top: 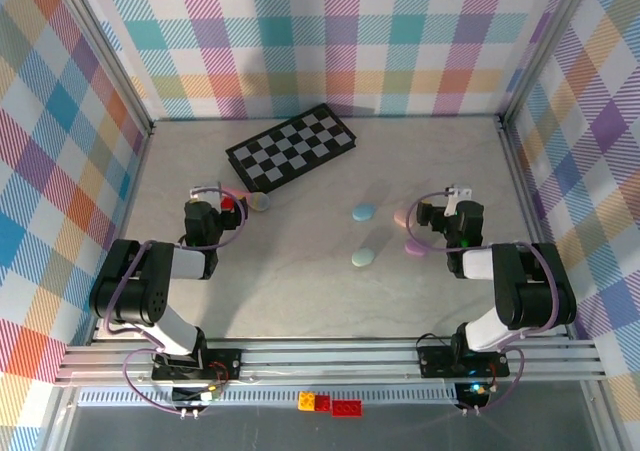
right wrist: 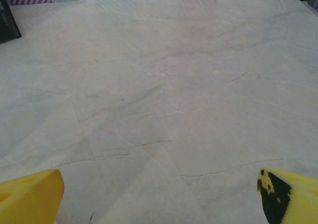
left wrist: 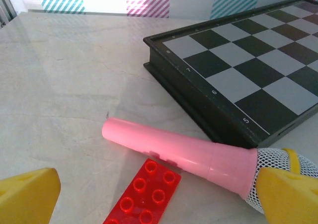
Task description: Insert wireless bluetooth earbuds into charging case
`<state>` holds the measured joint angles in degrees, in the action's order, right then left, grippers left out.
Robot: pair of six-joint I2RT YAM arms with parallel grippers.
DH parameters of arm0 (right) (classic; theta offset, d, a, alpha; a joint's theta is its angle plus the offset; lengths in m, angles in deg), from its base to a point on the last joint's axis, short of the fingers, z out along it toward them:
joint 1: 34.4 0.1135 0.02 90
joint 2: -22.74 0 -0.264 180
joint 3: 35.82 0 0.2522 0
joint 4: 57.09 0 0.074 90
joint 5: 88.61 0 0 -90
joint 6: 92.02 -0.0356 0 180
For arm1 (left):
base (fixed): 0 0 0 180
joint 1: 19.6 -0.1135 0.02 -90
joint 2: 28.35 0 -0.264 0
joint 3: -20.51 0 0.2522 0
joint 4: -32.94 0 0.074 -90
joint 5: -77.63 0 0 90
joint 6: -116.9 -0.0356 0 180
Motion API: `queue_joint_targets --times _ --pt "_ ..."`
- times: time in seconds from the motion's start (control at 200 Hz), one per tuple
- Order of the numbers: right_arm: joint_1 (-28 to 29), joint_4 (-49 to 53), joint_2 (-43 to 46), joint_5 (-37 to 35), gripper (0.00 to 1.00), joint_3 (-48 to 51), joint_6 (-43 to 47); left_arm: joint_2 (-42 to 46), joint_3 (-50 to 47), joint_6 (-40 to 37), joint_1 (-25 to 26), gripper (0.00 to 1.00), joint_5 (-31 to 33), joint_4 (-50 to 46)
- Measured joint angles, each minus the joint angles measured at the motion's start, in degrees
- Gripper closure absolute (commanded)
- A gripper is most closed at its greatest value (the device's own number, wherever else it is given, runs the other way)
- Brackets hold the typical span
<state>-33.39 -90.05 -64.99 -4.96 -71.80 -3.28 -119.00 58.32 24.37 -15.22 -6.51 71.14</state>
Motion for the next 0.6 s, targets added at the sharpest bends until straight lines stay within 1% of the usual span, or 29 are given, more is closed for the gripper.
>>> queue_joint_targets --times 0.145,0.6 --pt "0.0 0.0 0.0 0.0 0.01 0.0 0.0 0.0 0.0 0.0 0.0 0.0 0.0 -2.4" --pt "0.0 0.0 0.0 0.0 0.01 0.0 0.0 0.0 0.0 0.0 0.0 0.0 -0.3 -3.9"
